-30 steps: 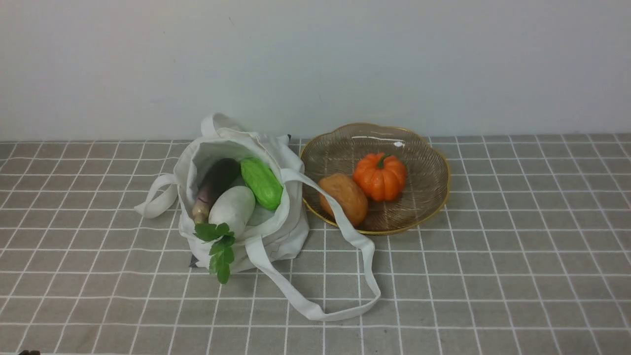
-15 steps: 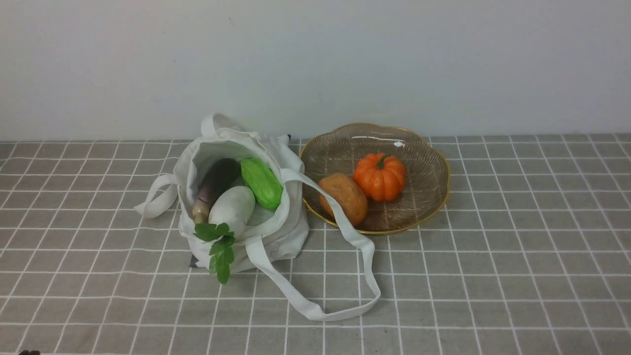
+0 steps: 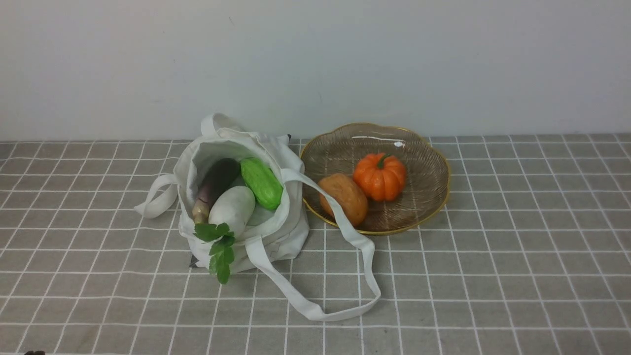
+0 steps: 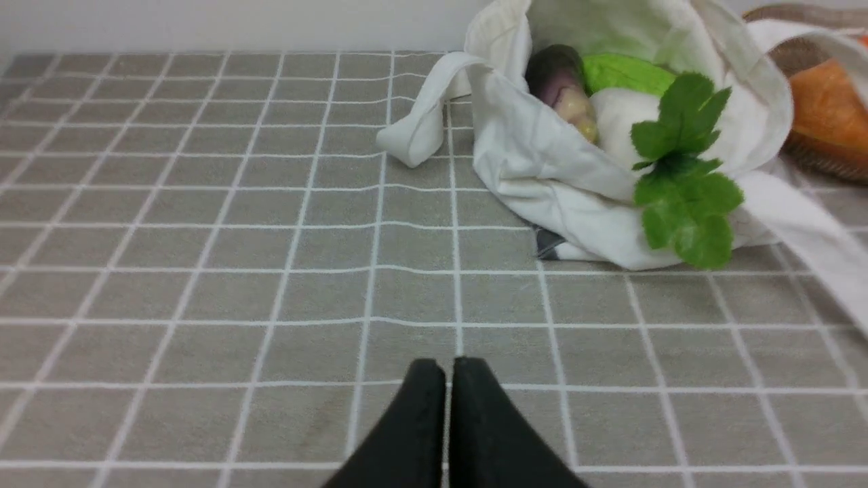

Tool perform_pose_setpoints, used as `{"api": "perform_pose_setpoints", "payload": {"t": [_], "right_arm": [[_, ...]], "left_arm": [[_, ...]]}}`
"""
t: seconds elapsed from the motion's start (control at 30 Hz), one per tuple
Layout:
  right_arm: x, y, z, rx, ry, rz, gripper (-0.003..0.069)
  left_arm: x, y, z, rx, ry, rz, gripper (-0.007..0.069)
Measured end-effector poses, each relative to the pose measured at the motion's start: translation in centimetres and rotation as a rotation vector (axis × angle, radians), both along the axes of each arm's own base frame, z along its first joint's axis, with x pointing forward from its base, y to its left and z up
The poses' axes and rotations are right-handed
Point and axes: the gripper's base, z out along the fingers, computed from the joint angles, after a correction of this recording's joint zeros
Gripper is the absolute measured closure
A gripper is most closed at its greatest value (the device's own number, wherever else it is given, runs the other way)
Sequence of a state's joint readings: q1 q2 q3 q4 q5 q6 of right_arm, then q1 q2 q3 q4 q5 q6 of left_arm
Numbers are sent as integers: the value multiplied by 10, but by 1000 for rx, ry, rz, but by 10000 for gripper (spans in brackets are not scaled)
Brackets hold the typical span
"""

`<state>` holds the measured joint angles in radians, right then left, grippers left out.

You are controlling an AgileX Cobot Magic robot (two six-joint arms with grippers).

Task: Take vegetables from bag on grey coffee tablecloth place on plate.
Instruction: 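Reach the gripper into the cloth bag toward the vegetables inside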

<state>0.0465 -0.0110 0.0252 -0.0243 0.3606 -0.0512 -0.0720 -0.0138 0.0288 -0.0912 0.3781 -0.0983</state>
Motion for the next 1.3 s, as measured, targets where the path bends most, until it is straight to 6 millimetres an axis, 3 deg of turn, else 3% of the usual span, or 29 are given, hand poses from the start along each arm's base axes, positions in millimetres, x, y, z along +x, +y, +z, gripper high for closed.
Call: {"api": "perform_pose_setpoints", "payload": {"t": [0.03, 0.1, 0.27, 0.6, 0.73, 0.8, 0.83, 0.9, 0.93, 1.0, 1.1, 1.13, 1.17, 1.3], "right_arm": [[0, 0, 0, 0, 0, 0, 673], [0, 0, 0, 1, 0, 0, 673], [0, 0, 0, 1, 0, 0, 673], [0, 0, 0, 1, 0, 0, 673], [0, 0, 0, 1, 0, 0, 673], [0, 0, 0, 1, 0, 0, 673], [0, 0, 0, 1, 0, 0, 673], [0, 0, 0, 1, 0, 0, 673], [0, 0, 0, 1, 0, 0, 673], [0, 0, 0, 1, 0, 0, 673], [0, 0, 0, 3, 0, -1, 673], [0, 0, 0, 3, 0, -1, 673], [0, 0, 0, 3, 0, -1, 673], [0, 0, 0, 3, 0, -1, 673]], "left_arm": [[0, 0, 0, -17, 1, 1, 629], [-1, -8, 1, -329, 35, 15, 629], [-2, -19, 7, -827, 100, 17, 629], [-3, -24, 13, -1040, 121, -8, 629], [-4, -27, 27, -977, 53, -84, 629], [-8, -27, 50, -896, -45, -152, 629], [-8, -27, 53, -878, -59, -161, 629], [-10, -29, 95, -743, -143, -233, 629], [-11, -30, 98, -732, -152, -241, 629], [0, -37, 125, -588, -75, -313, 629], [26, -47, 144, -382, 171, -418, 629], [25, -48, 143, -381, 183, -429, 629], [45, -51, 146, -266, 368, -473, 629], [99, -46, 140, -61, 691, -484, 629]]}}
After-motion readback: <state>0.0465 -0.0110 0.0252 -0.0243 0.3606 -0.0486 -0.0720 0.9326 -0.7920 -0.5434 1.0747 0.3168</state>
